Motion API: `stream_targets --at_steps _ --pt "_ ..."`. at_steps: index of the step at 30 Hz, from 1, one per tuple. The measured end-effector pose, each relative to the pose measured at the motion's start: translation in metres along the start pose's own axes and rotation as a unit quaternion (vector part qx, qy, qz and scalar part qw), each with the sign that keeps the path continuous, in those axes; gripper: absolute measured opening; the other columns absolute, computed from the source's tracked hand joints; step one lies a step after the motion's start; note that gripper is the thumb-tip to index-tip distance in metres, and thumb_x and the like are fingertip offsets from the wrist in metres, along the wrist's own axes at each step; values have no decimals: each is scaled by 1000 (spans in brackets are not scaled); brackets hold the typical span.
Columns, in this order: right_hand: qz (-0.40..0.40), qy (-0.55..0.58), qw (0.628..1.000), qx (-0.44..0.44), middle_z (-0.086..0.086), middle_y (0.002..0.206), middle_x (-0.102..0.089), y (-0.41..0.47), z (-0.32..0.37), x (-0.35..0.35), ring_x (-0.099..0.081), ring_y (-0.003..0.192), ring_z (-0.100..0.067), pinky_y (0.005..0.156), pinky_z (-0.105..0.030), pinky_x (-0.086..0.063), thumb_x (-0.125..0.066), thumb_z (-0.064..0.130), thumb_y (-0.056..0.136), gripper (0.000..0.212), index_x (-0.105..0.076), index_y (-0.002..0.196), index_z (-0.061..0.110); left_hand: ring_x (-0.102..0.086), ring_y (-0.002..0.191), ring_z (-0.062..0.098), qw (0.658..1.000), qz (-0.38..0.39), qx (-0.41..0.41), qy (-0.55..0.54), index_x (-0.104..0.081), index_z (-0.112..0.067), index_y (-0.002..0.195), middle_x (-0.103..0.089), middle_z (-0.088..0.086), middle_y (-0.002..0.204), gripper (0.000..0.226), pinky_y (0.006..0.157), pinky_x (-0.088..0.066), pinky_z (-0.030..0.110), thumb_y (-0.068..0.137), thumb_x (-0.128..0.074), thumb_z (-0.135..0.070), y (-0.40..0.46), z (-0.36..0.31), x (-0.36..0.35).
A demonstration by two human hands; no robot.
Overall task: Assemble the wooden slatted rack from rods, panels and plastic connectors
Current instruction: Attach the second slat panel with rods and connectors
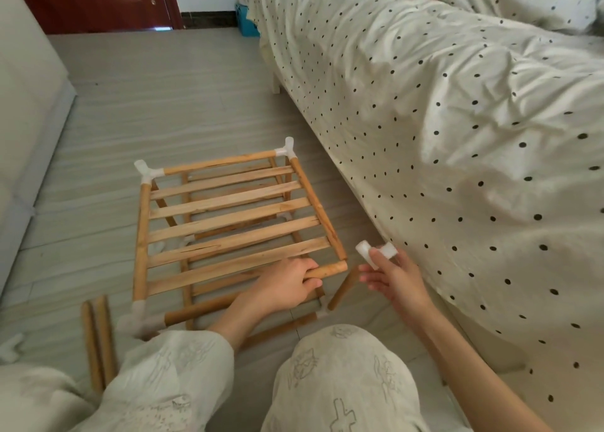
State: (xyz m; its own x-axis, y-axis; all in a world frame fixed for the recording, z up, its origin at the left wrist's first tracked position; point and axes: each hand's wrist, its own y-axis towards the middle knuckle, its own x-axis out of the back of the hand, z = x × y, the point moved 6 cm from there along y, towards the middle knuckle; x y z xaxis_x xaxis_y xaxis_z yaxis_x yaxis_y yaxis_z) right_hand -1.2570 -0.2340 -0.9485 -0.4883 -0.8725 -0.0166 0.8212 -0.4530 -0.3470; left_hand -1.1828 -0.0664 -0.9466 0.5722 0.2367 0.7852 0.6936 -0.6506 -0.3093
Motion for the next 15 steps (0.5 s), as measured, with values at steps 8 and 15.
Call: stream_targets --at_steps 8,15 --pt "-35 -20 999 36 1 64 -56 -5 -6 6 -41 53 -6 53 -22 -33 -67 29 84 16 -63 87 14 -57 89 16 1000 1 -4 -8 -60 -19 111 -61 -2 97 22 78 -45 32 96 -51 -32 -2 -3 1" --pt "-16 -82 994 74 0 77 -62 -4 -6 7 -53 54 4 54 -10 -42 -65 9 86 17 -63 103 7 -53 79 12 1000 -6 -3 -18 -60 -21 111 -54 -9 83 20 70 -41 28 96 -51 -31 0 -2 1"
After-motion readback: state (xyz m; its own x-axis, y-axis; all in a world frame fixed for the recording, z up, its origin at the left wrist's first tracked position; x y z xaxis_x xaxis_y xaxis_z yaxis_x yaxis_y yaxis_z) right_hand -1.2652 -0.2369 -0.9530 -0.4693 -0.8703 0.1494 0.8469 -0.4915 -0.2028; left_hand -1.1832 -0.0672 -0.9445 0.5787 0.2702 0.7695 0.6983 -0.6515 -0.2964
